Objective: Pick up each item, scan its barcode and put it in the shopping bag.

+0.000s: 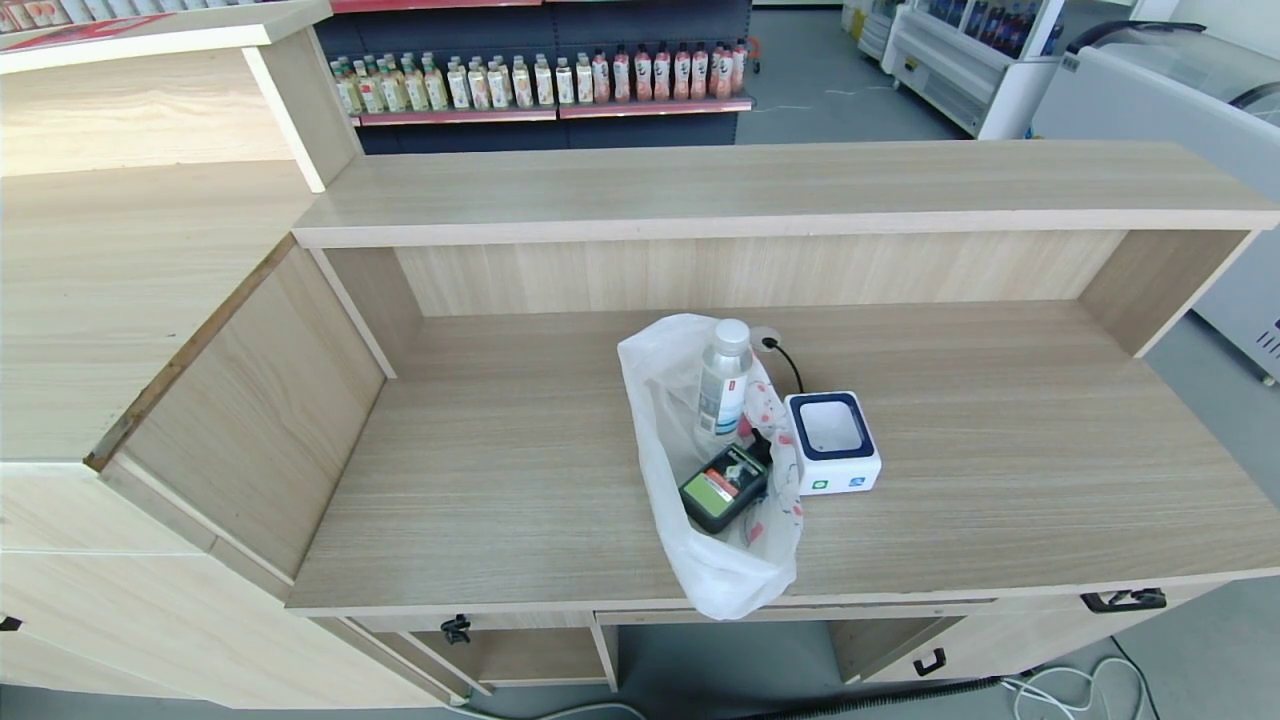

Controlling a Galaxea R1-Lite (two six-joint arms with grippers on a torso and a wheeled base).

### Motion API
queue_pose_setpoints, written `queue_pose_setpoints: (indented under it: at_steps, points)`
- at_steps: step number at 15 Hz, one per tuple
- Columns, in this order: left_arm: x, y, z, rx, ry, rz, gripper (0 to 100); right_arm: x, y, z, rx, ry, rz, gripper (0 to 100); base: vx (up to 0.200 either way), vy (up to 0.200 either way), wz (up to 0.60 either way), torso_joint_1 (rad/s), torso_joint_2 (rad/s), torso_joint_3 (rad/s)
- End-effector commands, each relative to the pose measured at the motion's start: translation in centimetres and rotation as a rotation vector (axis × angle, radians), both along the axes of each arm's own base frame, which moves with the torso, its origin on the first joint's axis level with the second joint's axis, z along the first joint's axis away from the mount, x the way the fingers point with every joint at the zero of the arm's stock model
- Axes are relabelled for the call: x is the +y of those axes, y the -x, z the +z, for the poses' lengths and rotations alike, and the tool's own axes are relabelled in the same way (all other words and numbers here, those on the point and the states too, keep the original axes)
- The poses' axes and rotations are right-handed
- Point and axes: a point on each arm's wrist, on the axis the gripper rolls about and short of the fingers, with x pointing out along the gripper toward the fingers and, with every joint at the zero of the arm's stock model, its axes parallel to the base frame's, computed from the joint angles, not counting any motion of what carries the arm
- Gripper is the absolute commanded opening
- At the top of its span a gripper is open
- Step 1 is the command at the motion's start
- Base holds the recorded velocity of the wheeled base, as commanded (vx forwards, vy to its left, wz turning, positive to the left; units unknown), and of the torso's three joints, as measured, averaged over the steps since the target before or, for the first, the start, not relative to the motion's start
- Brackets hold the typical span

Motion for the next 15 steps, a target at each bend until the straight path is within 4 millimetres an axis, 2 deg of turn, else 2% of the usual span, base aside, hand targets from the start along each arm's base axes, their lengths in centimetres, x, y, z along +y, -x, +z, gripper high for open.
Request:
queue_pose_setpoints:
  at_steps: [1,2,15]
  points:
    - [0.0,0.0,0.01,-0.001,0.002,-0.001,100,0.0,-0.02,0.02,0.005,0.011,0.001,100,0.0,0.0,0.0,0.0,0.0,0.0]
    - [0.0,0.0,-0.01,0.0,0.0,0.001,100,0.0,-0.02,0.02,0.005,0.02,0.001,100,0.0,0.0,0.0,0.0,0.0,0.0]
    - [0.0,0.0,-0.01,0.0,-0.006,0.001,100,0.01,-0.04,-0.01,0.006,0.026,0.005,100,0.0,-0.2,0.0,0.003,0.0,0.002]
